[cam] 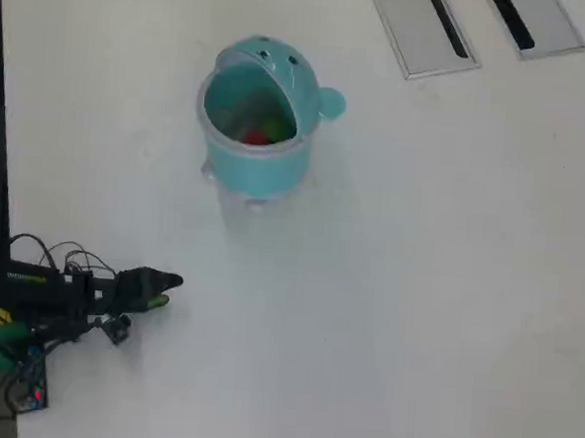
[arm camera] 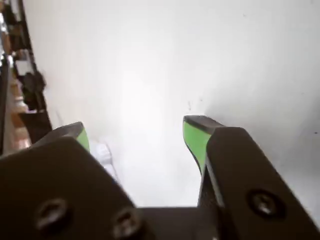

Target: Grasp RGB lego blocks and put them in the bin one by one.

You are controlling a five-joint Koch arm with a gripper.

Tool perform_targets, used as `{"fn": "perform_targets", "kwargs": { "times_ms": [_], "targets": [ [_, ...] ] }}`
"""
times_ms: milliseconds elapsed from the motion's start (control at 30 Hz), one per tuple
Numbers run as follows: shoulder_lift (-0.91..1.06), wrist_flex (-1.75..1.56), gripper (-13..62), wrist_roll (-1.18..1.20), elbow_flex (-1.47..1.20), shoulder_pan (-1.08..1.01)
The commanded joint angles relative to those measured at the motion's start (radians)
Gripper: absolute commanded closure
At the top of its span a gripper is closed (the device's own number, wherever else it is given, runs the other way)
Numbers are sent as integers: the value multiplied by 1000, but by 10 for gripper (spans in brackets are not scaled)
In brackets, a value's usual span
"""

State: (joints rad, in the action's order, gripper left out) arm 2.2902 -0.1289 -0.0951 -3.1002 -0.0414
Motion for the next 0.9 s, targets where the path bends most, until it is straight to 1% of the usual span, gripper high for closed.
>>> {"fn": "perform_targets", "kwargs": {
  "times_ms": [0,367,867],
  "targets": [
    [61,25,142,-6,-71,-2],
    [60,126,144,-6,-71,-2],
    [60,133,147,-2,-71,0]
  ]
}}
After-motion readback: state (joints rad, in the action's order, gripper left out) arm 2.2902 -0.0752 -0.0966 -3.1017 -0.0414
